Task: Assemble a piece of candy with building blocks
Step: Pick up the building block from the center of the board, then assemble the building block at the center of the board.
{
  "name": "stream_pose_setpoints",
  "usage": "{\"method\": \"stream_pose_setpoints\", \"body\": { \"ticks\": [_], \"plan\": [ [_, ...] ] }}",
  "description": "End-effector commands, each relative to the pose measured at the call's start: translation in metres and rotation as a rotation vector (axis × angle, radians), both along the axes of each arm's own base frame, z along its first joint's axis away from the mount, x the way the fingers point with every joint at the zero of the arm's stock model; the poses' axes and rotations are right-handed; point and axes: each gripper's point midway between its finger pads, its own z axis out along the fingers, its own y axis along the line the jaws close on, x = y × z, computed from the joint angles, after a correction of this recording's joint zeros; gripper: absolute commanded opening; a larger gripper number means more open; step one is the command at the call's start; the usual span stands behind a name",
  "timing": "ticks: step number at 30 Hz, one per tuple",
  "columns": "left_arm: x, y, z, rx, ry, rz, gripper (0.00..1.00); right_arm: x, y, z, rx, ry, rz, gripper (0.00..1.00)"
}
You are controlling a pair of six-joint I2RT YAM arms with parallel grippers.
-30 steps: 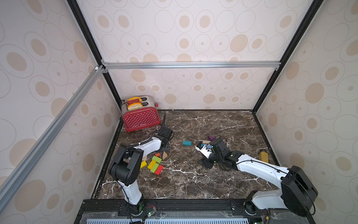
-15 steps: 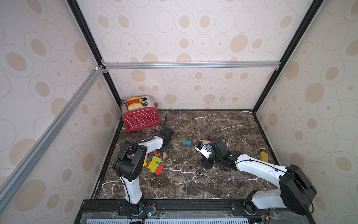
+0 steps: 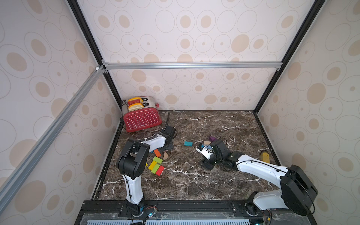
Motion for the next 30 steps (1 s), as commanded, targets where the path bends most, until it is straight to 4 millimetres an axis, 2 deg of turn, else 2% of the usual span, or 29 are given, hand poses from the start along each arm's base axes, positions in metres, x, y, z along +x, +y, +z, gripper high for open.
{"method": "stream_pose_setpoints", "body": {
  "ticks": [1, 4, 7, 12, 14, 17, 19, 22, 30],
  "plan": [
    [-0.007, 0.005, 0.006, 0.009, -0.004, -0.027, 0.25, 0.000, -0.001, -0.001, -0.003, -0.005, -0.015, 0.60],
    [0.000, 0.002, 0.027, 0.017, -0.062, -0.076, 0.22, 0.001, -0.001, 0.002, 0.006, -0.009, -0.032, 0.59],
    [0.014, -0.011, 0.062, 0.026, -0.141, -0.170, 0.21, 0.003, -0.006, 0.008, 0.019, -0.034, -0.063, 0.59],
    [0.037, -0.065, 0.124, 0.084, -0.277, -0.469, 0.20, 0.012, -0.032, 0.028, 0.059, -0.138, -0.187, 0.58],
    [0.043, -0.091, 0.142, 0.088, -0.314, -0.608, 0.20, 0.015, -0.046, 0.036, 0.084, -0.166, -0.246, 0.58],
    [0.050, -0.119, 0.161, 0.058, -0.366, -0.768, 0.17, 0.015, -0.065, 0.042, 0.106, -0.187, -0.313, 0.58],
    [0.052, -0.132, 0.166, 0.052, -0.381, -0.867, 0.18, 0.012, -0.075, 0.044, 0.112, -0.206, -0.335, 0.58],
    [0.049, -0.152, 0.162, 0.045, -0.382, -1.034, 0.18, 0.006, -0.086, 0.046, 0.125, -0.223, -0.368, 0.58],
    [0.030, -0.203, 0.145, 0.009, -0.380, -1.447, 0.19, -0.005, -0.098, 0.042, 0.136, -0.238, -0.379, 0.58]
  ]
}}
